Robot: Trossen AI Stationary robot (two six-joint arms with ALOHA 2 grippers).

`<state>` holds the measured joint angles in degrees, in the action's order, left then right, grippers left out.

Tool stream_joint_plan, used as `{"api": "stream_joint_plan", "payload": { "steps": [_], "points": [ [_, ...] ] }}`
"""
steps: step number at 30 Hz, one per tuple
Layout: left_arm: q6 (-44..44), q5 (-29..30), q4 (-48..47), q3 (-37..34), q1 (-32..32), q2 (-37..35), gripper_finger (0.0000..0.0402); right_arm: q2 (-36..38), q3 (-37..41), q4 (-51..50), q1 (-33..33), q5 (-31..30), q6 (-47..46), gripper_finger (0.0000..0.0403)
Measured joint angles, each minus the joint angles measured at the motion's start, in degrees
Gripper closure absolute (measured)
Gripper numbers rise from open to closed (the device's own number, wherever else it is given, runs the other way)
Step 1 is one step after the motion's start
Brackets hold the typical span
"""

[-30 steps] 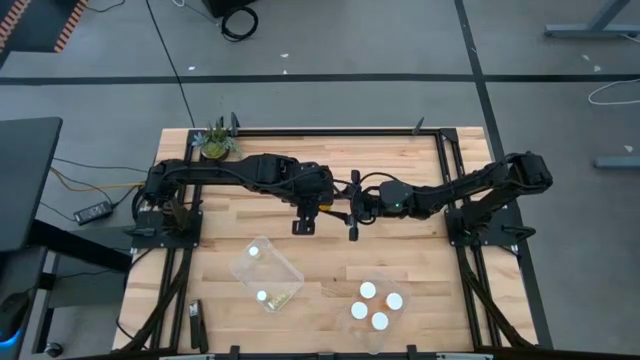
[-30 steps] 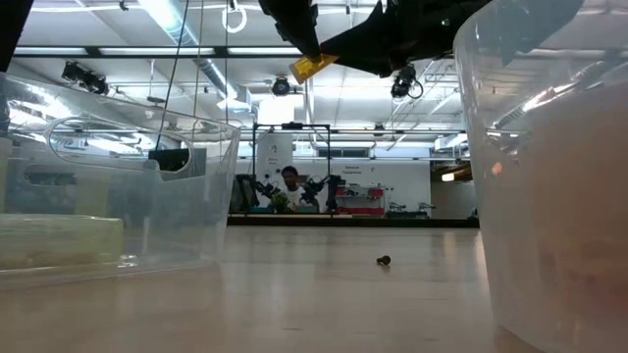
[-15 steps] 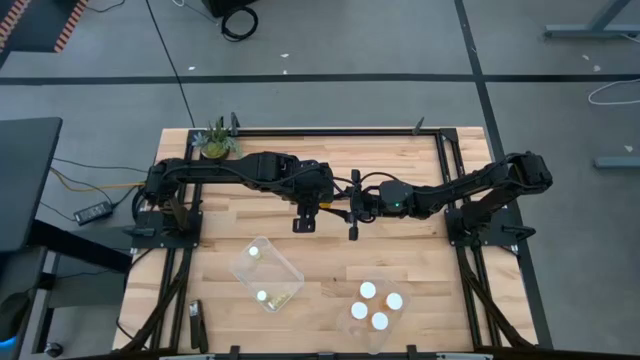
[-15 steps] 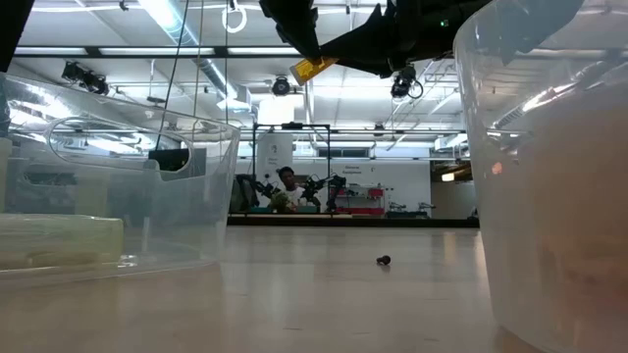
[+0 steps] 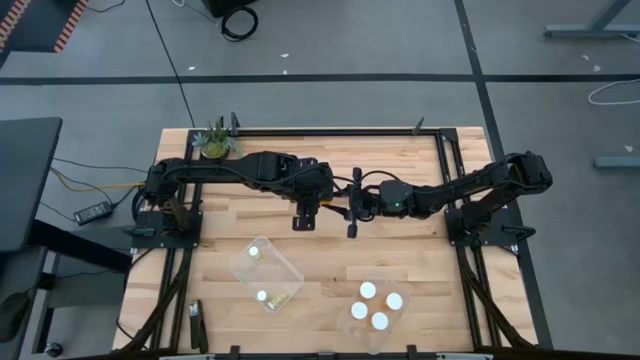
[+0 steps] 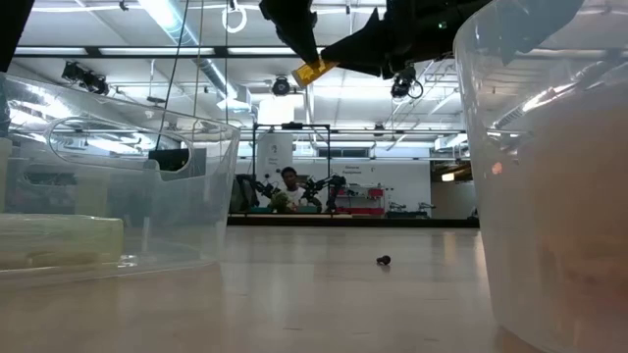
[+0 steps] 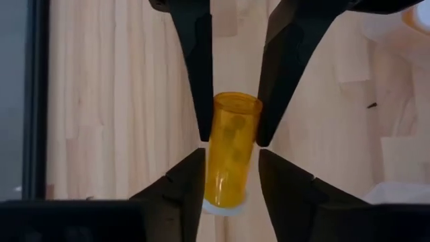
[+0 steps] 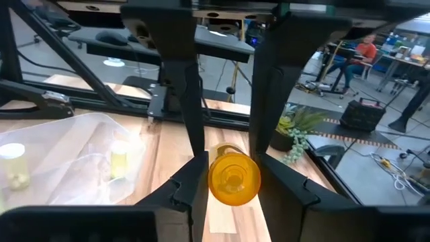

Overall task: Pick and place medicine bottles into bin by pill shape (circle, oval)
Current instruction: Put the small orange pill bottle into the left transparent bin

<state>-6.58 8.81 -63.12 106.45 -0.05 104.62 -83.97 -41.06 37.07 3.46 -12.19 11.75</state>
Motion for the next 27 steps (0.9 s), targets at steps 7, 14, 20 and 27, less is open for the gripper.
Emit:
{"api": "stream_joint_plan", "payload": {
  "steps": [7,14,20,27],
  "points": [
    [-0.5,1.1,-1.5,0.0,0.8,-0.4,0.0199,0.0,0.0,-0.4,0.0,0.0,-0.3,0.0288],
    [0.7,1.1,-4.8,0.0,2.7,-2.5,0.0177,3.1,0.0,-4.7,0.0,-2.3,-0.3,0.0282],
    [1.1,1.1,-5.2,0.0,2.9,-2.3,0.0195,9.4,0.4,-10.4,0.1,-2.6,-0.4,0.0286],
    [2.1,1.1,1.8,-5.1,2.6,-2.9,0.0215,16.6,4.5,-14.8,0.1,-2.8,-2.7,0.0284]
  ]
}}
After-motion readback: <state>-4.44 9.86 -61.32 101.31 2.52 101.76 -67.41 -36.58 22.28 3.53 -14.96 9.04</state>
